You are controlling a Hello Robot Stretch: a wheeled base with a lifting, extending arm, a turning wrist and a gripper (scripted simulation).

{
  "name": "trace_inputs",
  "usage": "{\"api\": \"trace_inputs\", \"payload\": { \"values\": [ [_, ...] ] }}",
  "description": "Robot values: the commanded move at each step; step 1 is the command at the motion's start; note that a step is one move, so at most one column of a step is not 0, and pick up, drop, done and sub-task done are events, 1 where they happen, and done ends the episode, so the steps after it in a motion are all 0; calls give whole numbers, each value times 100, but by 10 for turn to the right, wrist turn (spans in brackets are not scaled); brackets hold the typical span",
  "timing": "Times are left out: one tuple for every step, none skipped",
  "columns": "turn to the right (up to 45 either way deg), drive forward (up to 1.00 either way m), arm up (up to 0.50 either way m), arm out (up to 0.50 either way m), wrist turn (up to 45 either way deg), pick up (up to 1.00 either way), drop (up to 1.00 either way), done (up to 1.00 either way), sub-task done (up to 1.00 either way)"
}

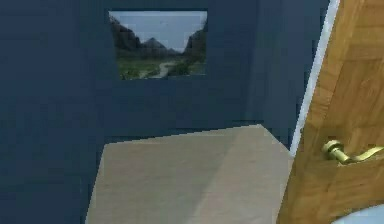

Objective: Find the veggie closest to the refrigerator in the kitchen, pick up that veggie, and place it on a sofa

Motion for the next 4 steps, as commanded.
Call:
{"api": "trace_inputs", "payload": {
  "values": [
    [0,80,0,0,0,0,0,0,0],
    [-120,0,0,0,0,0,0,0,0],
    [0,45,0,0,0,0,0,0,0],
    [450,0,0,0,0,0,0,0,0]
  ]
}}
